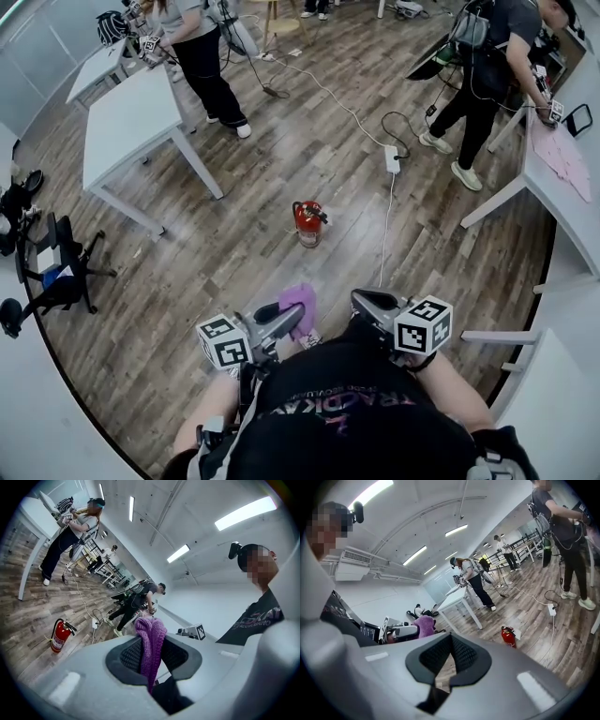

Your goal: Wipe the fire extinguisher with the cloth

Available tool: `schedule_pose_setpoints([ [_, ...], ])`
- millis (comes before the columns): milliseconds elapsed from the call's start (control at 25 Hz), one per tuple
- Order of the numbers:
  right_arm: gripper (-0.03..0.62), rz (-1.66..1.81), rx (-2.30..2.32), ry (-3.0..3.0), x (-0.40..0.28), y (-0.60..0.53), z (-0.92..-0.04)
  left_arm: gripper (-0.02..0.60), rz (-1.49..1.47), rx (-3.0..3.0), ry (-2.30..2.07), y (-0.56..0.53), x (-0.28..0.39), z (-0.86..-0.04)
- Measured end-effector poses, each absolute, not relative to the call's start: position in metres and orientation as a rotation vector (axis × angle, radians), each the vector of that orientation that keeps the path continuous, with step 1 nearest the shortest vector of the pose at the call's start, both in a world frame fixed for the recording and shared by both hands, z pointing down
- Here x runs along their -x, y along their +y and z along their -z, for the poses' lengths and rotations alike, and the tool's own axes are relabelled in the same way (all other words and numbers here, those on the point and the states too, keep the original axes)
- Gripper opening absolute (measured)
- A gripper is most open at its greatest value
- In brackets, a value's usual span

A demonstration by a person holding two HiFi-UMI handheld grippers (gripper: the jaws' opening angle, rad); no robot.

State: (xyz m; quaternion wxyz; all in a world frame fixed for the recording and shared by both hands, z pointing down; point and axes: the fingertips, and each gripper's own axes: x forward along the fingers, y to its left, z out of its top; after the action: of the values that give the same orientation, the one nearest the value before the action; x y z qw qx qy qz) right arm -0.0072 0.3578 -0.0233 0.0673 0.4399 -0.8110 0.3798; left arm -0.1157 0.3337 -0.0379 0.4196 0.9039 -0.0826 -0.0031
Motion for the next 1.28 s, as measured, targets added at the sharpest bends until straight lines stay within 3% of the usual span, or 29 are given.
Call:
schedule_pose_setpoints([
  [1280, 0.003, -1.082, -1.212, -2.447, 0.044, 0.332, 0.019, 0.072, 0.014, -2.239, -0.237, 0.315, 0.133, 0.029],
])
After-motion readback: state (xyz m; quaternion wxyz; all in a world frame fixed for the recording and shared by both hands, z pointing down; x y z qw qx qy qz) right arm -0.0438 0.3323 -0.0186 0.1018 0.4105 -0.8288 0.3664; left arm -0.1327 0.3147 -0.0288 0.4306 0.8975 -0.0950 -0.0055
